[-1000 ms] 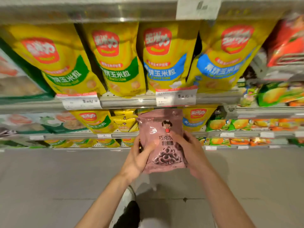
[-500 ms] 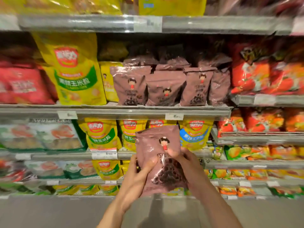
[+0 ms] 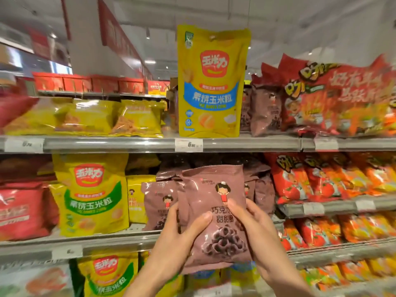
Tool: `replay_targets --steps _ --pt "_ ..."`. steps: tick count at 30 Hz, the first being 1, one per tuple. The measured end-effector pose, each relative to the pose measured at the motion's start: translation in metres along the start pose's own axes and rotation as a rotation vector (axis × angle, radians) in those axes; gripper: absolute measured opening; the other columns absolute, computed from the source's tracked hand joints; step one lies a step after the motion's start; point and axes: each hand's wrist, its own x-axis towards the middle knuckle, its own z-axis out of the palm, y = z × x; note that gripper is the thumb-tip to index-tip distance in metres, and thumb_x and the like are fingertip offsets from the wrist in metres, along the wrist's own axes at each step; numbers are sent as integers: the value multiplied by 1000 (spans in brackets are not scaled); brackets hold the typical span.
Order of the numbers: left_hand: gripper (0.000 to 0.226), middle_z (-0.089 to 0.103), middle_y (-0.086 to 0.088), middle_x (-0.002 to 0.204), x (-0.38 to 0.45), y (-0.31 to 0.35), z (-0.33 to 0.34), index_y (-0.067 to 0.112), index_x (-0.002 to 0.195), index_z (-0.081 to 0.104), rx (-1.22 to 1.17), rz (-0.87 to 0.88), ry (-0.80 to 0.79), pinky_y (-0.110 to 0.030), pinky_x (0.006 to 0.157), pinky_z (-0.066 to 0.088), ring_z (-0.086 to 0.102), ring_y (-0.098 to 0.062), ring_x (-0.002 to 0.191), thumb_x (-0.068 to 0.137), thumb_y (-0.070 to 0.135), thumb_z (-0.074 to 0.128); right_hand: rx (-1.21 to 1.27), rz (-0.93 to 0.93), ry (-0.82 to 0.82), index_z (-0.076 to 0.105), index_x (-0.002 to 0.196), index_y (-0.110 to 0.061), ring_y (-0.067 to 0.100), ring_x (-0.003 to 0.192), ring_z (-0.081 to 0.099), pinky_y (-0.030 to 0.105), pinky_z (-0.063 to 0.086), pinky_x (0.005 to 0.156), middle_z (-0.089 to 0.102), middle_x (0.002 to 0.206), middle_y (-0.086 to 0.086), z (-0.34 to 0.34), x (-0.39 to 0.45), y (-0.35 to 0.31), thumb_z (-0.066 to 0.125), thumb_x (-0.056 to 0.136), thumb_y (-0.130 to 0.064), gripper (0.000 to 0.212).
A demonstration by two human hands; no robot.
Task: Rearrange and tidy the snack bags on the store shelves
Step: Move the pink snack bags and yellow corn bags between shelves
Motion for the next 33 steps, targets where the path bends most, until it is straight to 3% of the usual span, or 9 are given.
replay_targets --steps 7,9,11,12,21,24,27,30,33 --pt "84 76 17 115 41 60 -11 41 124 59 -37 110 17 -44 105 52 72 -8 110 55 83 79 -33 -150 -67 74 122 -24 23 110 75 50 50 108 80 113 2 22 43 -57 72 84 -48 44" --pt "61 79 17 104 49 78 -9 35 113 63 -54 146 20 -35 96 57 75 -7 100 64 66 85 -37 -194 -89 73 123 -25 21 110 75 49 51 108 80 113 0 24 58 -71 71 83 -49 47" --pt "36 80 17 93 57 94 -10 31 100 67 -68 166 -6 -21 78 59 76 -4 90 69 44 79 -65 -225 -109 73 124 -27 18 112 74 48 50 109 79 114 -3 29 71 -84 71 81 -53 50" --pt "34 80 15 94 60 100 -11 31 100 68 -70 163 -32 -19 74 59 77 -6 91 69 41 76 -82 -231 -111 72 125 -29 17 112 73 48 50 110 79 115 -5 32 78 -86 70 80 -55 52" --pt "63 81 -2 104 96 112 -11 21 121 69 -147 132 65 -38 86 58 78 -23 95 64 40 88 -166 -275 -199 69 129 -34 10 116 70 45 49 110 76 121 -14 32 117 -104 67 84 -69 56" --pt "66 81 -2 103 103 112 -7 21 123 67 -159 161 93 -37 82 60 79 -23 93 64 39 92 -233 -295 -196 64 134 -40 9 123 66 46 48 112 71 129 -18 30 125 -109 64 73 -87 77" --pt "55 81 3 95 106 115 -5 24 113 67 -184 205 131 -20 63 58 78 -12 82 63 35 87 -296 -346 -156 60 139 -35 6 124 64 41 48 112 69 133 -14 28 131 -119 61 74 -84 81" --pt "61 81 0 100 112 118 -13 26 112 69 -189 222 178 -33 79 59 79 -18 89 58 36 95 -421 -446 78 47 150 -22 12 134 53 35 41 115 53 149 -3 22 153 -136 63 87 -67 79" --pt "45 81 2 96 116 122 -23 27 111 66 -200 237 229 -33 76 58 79 -19 87 70 32 85 -570 -476 232 29 160 -15 22 142 42 38 34 114 35 158 6 24 183 -149 70 89 -59 93"
